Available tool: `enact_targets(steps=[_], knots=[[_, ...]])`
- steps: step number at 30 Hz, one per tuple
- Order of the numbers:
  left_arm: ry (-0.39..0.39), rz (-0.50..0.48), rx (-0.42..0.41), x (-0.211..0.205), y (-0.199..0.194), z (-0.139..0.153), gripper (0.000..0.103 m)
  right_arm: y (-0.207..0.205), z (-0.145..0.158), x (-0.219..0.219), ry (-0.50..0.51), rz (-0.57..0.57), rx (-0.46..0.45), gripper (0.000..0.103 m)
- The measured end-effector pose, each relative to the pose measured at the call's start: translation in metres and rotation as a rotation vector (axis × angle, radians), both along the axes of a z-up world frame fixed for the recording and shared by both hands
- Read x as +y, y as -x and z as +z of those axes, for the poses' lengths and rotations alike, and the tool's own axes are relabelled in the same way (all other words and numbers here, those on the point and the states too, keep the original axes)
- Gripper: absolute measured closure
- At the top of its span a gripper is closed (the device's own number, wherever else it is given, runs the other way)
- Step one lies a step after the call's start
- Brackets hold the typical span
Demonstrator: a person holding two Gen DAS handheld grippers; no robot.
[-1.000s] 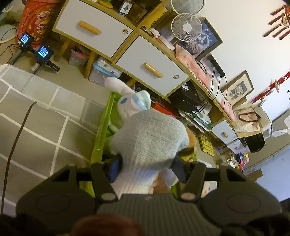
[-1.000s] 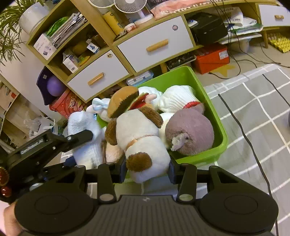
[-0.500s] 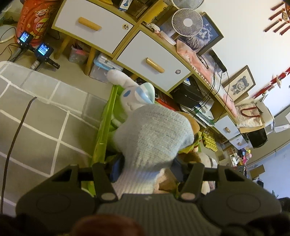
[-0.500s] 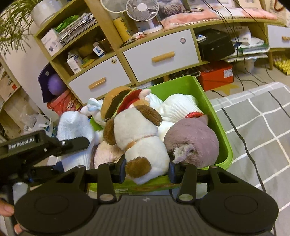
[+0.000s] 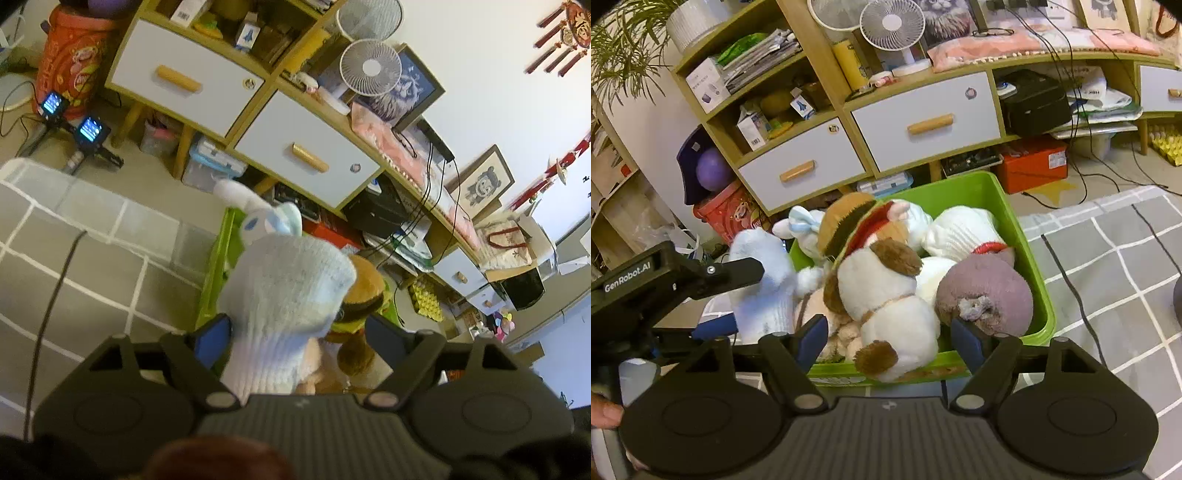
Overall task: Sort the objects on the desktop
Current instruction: 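Lower the glove and dog plush into the bin and open both grippers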
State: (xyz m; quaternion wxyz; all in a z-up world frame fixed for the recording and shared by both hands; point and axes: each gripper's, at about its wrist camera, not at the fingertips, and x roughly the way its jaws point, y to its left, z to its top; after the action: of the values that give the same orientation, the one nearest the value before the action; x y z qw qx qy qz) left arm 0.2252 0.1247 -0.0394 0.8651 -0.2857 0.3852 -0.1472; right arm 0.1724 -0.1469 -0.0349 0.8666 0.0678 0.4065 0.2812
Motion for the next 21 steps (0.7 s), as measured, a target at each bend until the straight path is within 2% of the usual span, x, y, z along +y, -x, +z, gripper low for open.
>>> enact_targets(steps=[7,9,13,17,21], knots=[[0.03,0.035,-0.031,0.012,0.004,0.014,0.03,0.002,0.013,-0.007,-0.032,-0.023,-0.008,0.028],[0.03,0.034,-0.037,0.012,0.006,0.017,0.036,0.002,0.016,-0.008,-0.033,-0.025,-0.008,0.028],[0.03,0.024,-0.034,0.011,0.007,0.022,0.037,0.003,0.019,-0.01,-0.028,-0.028,0.001,0.028],[-0.003,-0.014,-0.027,0.005,0.014,0.032,0.016,0.005,0.025,-0.014,-0.012,-0.026,0.011,0.028],[-0.074,-0.035,-0.011,-0.006,0.025,0.043,0.006,0.009,0.036,-0.025,0.002,-0.025,0.038,0.024]])
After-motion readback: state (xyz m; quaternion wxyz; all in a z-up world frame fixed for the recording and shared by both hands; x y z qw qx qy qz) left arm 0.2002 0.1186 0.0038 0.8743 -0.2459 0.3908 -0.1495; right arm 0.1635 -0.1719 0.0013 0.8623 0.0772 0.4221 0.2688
